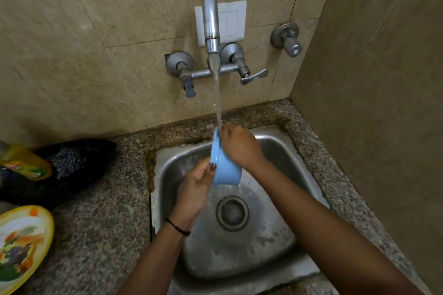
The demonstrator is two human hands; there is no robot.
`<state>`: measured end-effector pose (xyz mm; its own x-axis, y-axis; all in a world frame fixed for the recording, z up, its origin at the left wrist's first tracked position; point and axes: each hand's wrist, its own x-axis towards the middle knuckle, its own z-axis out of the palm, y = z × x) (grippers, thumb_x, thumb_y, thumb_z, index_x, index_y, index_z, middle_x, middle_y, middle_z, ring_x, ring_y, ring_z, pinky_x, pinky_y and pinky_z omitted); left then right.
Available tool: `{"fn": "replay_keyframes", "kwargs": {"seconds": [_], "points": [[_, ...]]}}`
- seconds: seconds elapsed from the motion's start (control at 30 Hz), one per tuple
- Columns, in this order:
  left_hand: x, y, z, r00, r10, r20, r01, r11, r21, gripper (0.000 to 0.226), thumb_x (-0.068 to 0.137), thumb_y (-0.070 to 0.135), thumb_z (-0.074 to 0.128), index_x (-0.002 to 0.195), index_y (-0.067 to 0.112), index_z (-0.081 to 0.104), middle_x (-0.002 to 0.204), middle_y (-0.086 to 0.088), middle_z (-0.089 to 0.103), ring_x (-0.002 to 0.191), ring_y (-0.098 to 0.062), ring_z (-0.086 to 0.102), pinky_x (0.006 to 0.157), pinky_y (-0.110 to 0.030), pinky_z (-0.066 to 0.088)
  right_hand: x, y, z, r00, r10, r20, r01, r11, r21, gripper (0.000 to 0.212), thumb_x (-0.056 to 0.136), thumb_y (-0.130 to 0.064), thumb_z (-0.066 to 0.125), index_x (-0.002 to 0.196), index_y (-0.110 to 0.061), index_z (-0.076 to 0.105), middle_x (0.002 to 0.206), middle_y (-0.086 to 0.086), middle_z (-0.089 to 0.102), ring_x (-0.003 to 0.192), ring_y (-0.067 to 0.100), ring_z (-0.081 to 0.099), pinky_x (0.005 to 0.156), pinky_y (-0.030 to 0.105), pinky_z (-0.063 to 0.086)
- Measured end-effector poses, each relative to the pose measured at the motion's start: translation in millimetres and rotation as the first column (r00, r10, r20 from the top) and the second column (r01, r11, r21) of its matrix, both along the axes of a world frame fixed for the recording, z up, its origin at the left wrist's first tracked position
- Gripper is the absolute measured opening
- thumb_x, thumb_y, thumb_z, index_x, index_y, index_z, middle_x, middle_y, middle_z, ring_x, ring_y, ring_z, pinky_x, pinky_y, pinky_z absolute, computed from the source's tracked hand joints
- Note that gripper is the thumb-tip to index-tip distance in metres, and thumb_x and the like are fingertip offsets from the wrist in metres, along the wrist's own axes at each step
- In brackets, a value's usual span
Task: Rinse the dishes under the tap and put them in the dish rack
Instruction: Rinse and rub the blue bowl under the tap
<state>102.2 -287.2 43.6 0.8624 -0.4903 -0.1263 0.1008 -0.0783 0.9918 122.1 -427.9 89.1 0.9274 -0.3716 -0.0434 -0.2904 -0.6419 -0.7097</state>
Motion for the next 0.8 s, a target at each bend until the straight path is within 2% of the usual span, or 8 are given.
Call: {"fn": "replay_keyframes", "kwargs": {"seconds": [0.07,0.13,0.23,0.37,0.47,0.6,0.73,0.8], "points": [[-6.2,4.0,0.2,0.999,-0.027,0.028,0.027,1.0,-0.012,0.021,0.095,0.034,0.052,0.111,0.03,0.065,0.106,0.012,0.073,0.101,-0.005,0.066,0.084,-0.018,0.05,5.2,-19.1,-0.3,0.98,0.009,-0.2,0.034,0.977,0.213,0.032,0.1,-0.021,0.035,0.098,-0.005,0.063,0.097,0.024,0.062,0.091,0.032,0.06,0.074,0.036,0.046],[-10.6,7.3,0.6,0.995,-0.097,0.035,0.097,0.995,-0.01,0.023,0.096,0.021,0.05,0.114,0.027,0.063,0.107,0.016,0.072,0.105,-0.002,0.064,0.089,-0.016,0.048,-1.1,-34.4,-2.6,0.929,-0.003,-0.37,0.168,0.894,0.416,0.03,0.098,-0.028,0.04,0.082,-0.011,0.059,0.077,0.015,0.06,0.074,0.029,0.06,0.064,0.037,0.052],[-9.2,4.5,8.2,0.972,-0.206,-0.111,0.195,0.975,-0.102,0.026,0.095,0.012,0.053,0.118,0.022,0.06,0.107,0.011,0.073,0.102,-0.009,0.065,0.082,-0.02,0.052,-5.9,-37.1,-13.0,0.889,0.026,-0.456,0.212,0.862,0.461,0.03,0.097,-0.029,0.037,0.077,-0.014,0.054,0.076,0.014,0.06,0.065,0.027,0.057,0.058,0.029,0.049],[11.0,-10.3,30.8,0.852,-0.117,-0.51,0.018,0.981,-0.195,0.038,0.098,0.032,0.041,0.126,0.01,0.057,0.114,-0.016,0.068,0.098,-0.028,0.065,0.084,-0.039,0.051,-4.9,-15.1,-18.3,0.954,0.055,-0.295,0.033,0.958,0.284,0.033,0.096,-0.025,0.04,0.09,-0.002,0.063,0.095,0.021,0.067,0.082,0.03,0.062,0.071,0.037,0.049],[23.9,-17.4,34.0,0.884,0.014,-0.467,-0.03,0.999,-0.027,0.037,0.099,0.038,0.044,0.111,0.011,0.066,0.1,-0.014,0.07,0.086,-0.024,0.065,0.078,-0.035,0.051,-18.0,5.9,-29.5,0.996,0.094,0.004,-0.094,0.991,0.097,0.034,0.099,-0.028,0.036,0.097,-0.01,0.065,0.101,0.014,0.068,0.087,0.022,0.061,0.078,0.03,0.047],[34.3,-23.9,30.4,0.886,0.127,-0.446,-0.166,0.985,-0.049,0.023,0.1,0.02,0.045,0.099,0.014,0.067,0.092,-0.006,0.071,0.079,-0.016,0.066,0.066,-0.023,0.054,-35.0,22.2,-47.6,0.961,0.208,0.183,-0.132,0.924,-0.359,0.045,0.097,-0.024,0.032,0.133,-0.003,0.049,0.137,0.015,0.052,0.13,0.027,0.044,0.114,0.041,0.026],[23.2,-34.0,24.4,0.92,0.216,-0.327,-0.22,0.975,0.024,0.021,0.101,0.012,0.042,0.097,0.009,0.062,0.097,-0.017,0.065,0.085,-0.023,0.06,0.074,-0.028,0.05,-27.8,8.4,-48.4,0.96,0.228,0.162,-0.111,0.842,-0.527,0.041,0.092,-0.024,0.038,0.125,-0.008,0.056,0.122,0.012,0.062,0.115,0.027,0.056,0.105,0.044,0.039],[14.0,-36.5,17.8,0.945,0.223,-0.241,-0.215,0.975,0.06,0.021,0.101,0.012,0.042,0.098,0.013,0.063,0.099,-0.016,0.066,0.09,-0.024,0.06,0.083,-0.036,0.05,-14.5,-4.6,-38.5,0.994,0.099,0.055,-0.07,0.921,-0.383,0.03,0.095,-0.025,0.039,0.11,-0.01,0.061,0.109,0.013,0.066,0.103,0.029,0.06,0.094,0.039,0.043]]}}
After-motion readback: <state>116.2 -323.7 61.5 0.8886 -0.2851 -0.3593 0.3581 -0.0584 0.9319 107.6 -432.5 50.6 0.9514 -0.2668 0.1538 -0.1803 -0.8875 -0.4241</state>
